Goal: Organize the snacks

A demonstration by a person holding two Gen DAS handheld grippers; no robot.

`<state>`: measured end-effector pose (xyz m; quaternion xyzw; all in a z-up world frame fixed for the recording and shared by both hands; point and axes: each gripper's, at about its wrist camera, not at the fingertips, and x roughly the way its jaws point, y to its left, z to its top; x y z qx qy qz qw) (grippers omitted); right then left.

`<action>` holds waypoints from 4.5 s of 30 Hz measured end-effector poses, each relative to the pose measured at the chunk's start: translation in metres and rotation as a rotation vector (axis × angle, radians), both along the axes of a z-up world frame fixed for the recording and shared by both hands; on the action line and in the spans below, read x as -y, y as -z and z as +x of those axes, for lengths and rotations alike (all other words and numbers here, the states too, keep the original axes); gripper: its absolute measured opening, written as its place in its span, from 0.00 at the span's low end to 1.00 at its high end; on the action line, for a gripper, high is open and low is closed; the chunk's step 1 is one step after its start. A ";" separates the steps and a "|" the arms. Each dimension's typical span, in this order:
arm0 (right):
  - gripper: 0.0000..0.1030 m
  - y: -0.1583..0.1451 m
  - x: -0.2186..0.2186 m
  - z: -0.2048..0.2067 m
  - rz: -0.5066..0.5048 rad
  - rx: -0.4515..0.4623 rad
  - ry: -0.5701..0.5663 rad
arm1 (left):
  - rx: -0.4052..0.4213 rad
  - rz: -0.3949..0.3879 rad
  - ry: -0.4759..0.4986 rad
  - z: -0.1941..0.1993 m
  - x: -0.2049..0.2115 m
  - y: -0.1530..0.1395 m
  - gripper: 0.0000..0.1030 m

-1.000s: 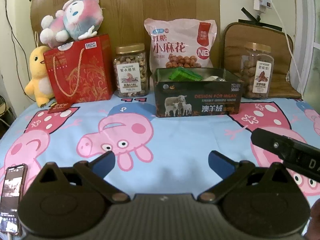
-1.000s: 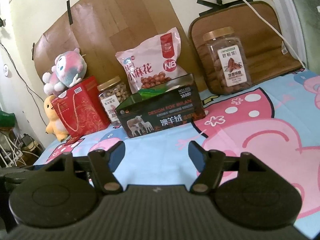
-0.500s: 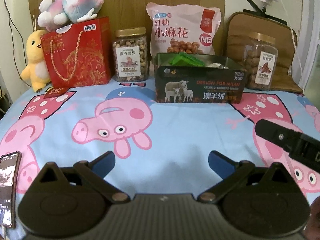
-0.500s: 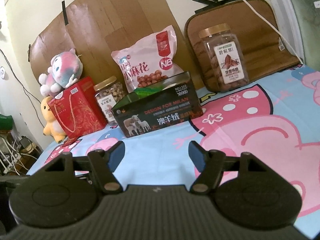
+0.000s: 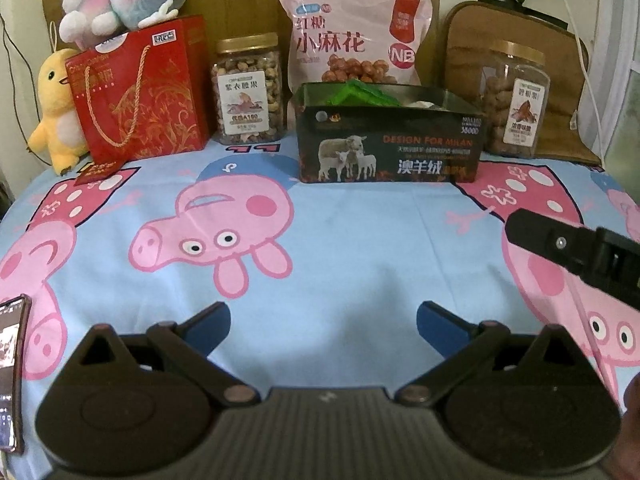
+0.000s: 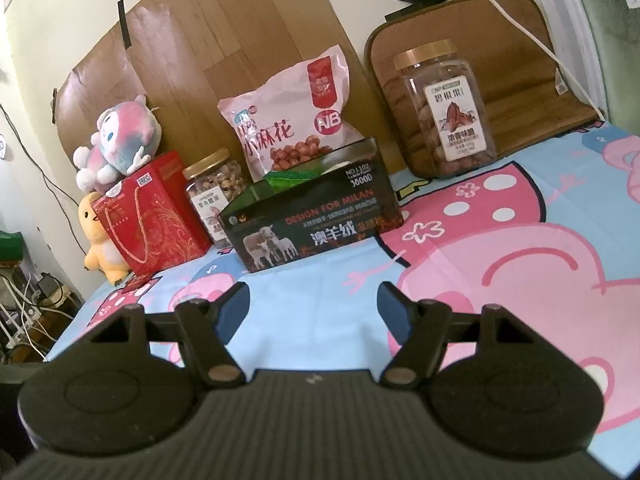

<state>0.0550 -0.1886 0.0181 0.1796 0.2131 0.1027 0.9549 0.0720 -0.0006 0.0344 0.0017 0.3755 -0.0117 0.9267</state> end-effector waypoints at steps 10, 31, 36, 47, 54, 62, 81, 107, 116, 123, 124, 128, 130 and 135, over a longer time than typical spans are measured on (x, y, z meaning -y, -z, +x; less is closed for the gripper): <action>0.71 0.001 0.000 0.001 0.002 -0.006 0.000 | -0.030 -0.007 0.013 0.001 0.001 0.003 1.00; 0.71 0.006 -0.002 0.003 0.009 -0.027 0.002 | -0.070 -0.009 -0.027 0.005 -0.003 0.009 1.00; 0.71 0.006 -0.002 0.002 0.011 -0.028 0.003 | -0.074 -0.012 -0.033 0.006 -0.004 0.009 1.00; 0.71 0.007 -0.002 0.003 0.014 -0.032 0.002 | -0.077 -0.025 -0.088 0.008 -0.012 0.010 1.00; 0.71 0.008 -0.002 0.003 0.015 -0.033 0.003 | -0.088 -0.027 -0.103 0.009 -0.014 0.012 1.00; 0.71 0.008 -0.002 0.003 0.014 -0.034 0.002 | -0.092 -0.022 -0.112 0.009 -0.016 0.013 1.00; 0.71 0.009 -0.003 0.001 0.023 -0.031 0.014 | -0.094 -0.010 -0.095 0.009 -0.014 0.014 1.00; 0.71 0.006 -0.001 0.000 0.031 -0.024 0.025 | -0.063 0.029 -0.050 0.006 -0.004 0.010 1.00; 0.71 0.006 -0.001 0.000 0.032 -0.024 0.026 | -0.049 0.048 -0.038 0.004 0.000 0.008 1.00; 0.71 0.005 0.000 0.000 0.034 -0.021 0.027 | -0.043 0.057 -0.027 0.003 0.001 0.008 1.00; 0.71 0.005 0.000 0.000 0.034 -0.021 0.026 | -0.042 0.058 -0.026 0.003 0.002 0.007 1.00; 0.71 0.004 0.000 0.000 0.037 -0.019 0.030 | -0.038 0.063 -0.022 0.002 0.002 0.007 1.00; 0.71 0.004 0.000 0.000 0.038 -0.019 0.031 | -0.035 0.069 -0.018 0.001 0.003 0.007 1.00; 0.71 0.004 0.000 0.000 0.038 -0.019 0.029 | -0.021 0.087 -0.007 -0.001 0.007 0.006 1.00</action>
